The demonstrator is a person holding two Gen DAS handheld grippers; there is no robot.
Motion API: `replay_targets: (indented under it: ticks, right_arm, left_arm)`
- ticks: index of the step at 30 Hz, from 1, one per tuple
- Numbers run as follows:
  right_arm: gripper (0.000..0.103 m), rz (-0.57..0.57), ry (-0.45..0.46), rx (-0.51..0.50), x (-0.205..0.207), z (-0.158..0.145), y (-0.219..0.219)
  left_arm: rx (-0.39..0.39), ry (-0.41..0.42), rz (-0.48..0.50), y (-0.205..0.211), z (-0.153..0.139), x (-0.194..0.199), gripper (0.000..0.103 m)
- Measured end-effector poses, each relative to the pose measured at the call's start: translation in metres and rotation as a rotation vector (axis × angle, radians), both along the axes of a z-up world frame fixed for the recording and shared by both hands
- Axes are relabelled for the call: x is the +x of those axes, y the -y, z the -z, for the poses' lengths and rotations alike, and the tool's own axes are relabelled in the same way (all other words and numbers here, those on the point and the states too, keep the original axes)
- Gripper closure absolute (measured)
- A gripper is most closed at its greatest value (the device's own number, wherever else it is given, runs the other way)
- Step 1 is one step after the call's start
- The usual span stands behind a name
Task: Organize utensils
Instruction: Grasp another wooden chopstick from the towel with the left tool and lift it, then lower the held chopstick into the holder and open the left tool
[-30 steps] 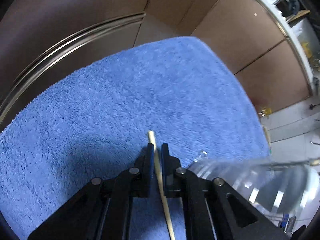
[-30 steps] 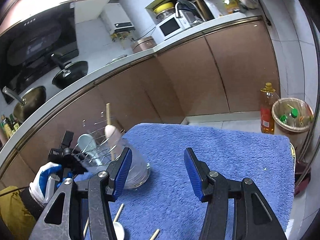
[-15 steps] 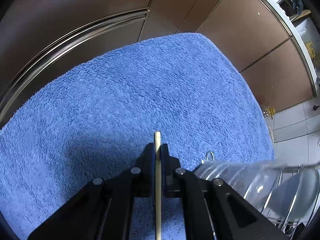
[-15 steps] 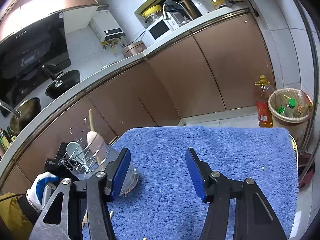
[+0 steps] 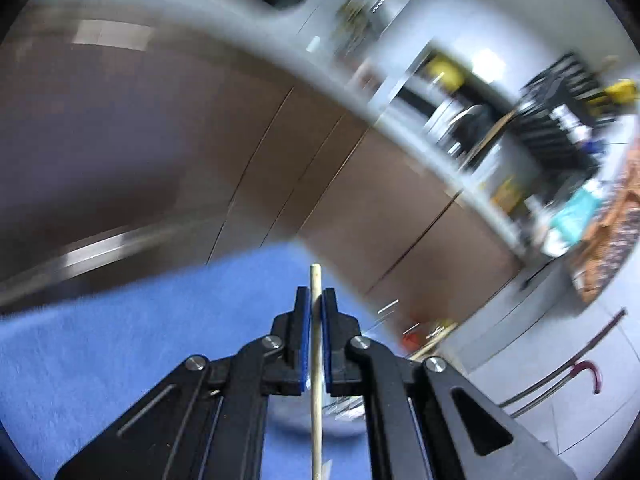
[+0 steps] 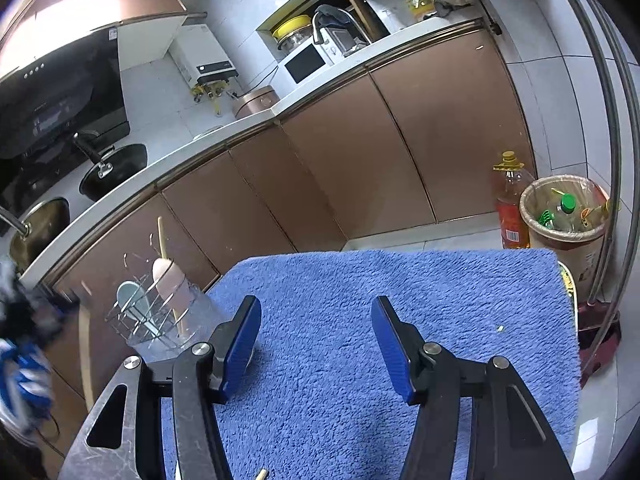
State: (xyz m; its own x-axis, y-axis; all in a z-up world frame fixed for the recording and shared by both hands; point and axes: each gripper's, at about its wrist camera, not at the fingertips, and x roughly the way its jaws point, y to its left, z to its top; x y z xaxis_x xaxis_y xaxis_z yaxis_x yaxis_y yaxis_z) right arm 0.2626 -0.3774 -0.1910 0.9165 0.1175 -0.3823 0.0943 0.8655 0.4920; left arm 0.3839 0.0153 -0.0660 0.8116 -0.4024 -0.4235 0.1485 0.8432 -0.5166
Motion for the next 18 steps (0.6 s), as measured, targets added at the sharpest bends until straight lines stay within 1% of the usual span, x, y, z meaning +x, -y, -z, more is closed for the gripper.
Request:
replay_targets:
  ticks: [2, 4, 6, 8, 11, 13, 15, 18]
  right_arm:
    - [0.048, -0.008, -0.003, -0.010, 0.001, 0.001, -0.003]
    - [0.048, -0.014, -0.003, -0.017, 0.002, 0.001, -0.006]
    - [0.048, -0.014, -0.004, -0.017, 0.004, 0.001, -0.006]
    - [0.048, -0.014, -0.005, -0.016, 0.004, 0.001, -0.006]
    - [0.048, -0.011, -0.003, -0.015, 0.004, 0.001, -0.004]
    - [0.047, -0.009, 0.001, -0.017, 0.004, 0.001, -0.003]
    - [0.047, -0.010, 0.004, -0.017, 0.003, 0.000, -0.003]
    - [0.047, -0.014, 0.005, -0.027, 0.003, 0.000, -0.005]
  left_arm:
    - [0.011, 0.117, -0.018, 0.008, -0.031, -0.012, 0.099]
    - [0.039, 0.222, -0.048, 0.023, -0.052, -0.021, 0.099]
    - [0.073, 0.297, -0.090, 0.035, -0.064, -0.021, 0.099]
    - [0.110, 0.357, -0.137, 0.046, -0.069, -0.023, 0.099]
    - [0.158, 0.417, -0.209, 0.062, -0.060, -0.019, 0.099]
    - [0.172, 0.422, -0.238, 0.073, -0.051, -0.009, 0.099]
    - [0.190, 0.427, -0.265, 0.082, -0.036, -0.004, 0.098]
    - [0.232, 0.450, -0.278, 0.092, -0.011, -0.008, 0.098]
